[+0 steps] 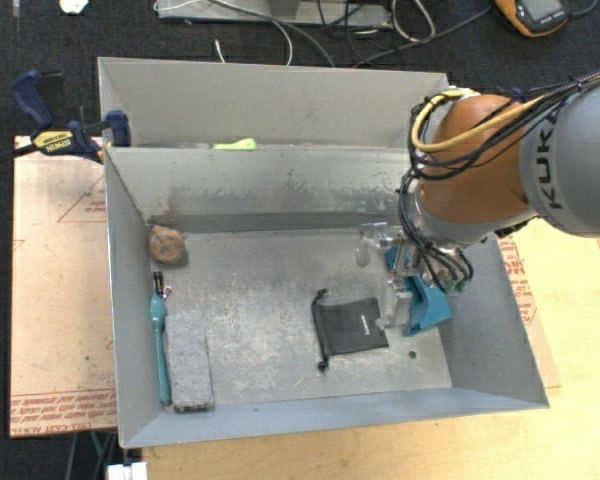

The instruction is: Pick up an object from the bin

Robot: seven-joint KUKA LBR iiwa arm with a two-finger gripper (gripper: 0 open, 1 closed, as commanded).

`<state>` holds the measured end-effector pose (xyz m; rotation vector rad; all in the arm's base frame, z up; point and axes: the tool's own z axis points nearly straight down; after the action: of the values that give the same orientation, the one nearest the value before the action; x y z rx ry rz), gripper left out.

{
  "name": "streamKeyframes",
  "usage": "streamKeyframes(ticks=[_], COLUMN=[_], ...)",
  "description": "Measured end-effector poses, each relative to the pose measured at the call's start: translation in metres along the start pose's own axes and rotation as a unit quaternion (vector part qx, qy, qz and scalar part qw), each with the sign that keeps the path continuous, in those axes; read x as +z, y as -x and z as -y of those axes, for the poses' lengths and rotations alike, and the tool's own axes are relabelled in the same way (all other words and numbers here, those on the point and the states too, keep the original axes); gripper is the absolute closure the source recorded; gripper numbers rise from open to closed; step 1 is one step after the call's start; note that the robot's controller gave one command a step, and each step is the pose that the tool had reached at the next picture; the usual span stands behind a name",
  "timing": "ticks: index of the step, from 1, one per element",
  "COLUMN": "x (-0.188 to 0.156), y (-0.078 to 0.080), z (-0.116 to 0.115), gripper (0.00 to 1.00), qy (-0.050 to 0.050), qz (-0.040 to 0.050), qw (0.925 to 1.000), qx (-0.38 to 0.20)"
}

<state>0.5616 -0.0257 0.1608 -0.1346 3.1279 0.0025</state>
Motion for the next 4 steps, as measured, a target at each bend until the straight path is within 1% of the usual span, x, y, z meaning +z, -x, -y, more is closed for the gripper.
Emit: streamKeyframes(ticks=[1,2,3,4], x=[0.041,0.093,0.090,0.090], y=[-0.023,-0.013,-0.007,-0.007], z=[-0.018,-0.021,-0.001,-0.001], gripper=[0.00,0.00,1.00,1.00], qy=[0.001,0.000,0.001,0.001], qz=[-0.0040,0.0019,0.0006,0.0006], qw=[0.9938,0.9963,0.9959,0.9959], qx=[-0.111,-0.086,-0.090,-0.090])
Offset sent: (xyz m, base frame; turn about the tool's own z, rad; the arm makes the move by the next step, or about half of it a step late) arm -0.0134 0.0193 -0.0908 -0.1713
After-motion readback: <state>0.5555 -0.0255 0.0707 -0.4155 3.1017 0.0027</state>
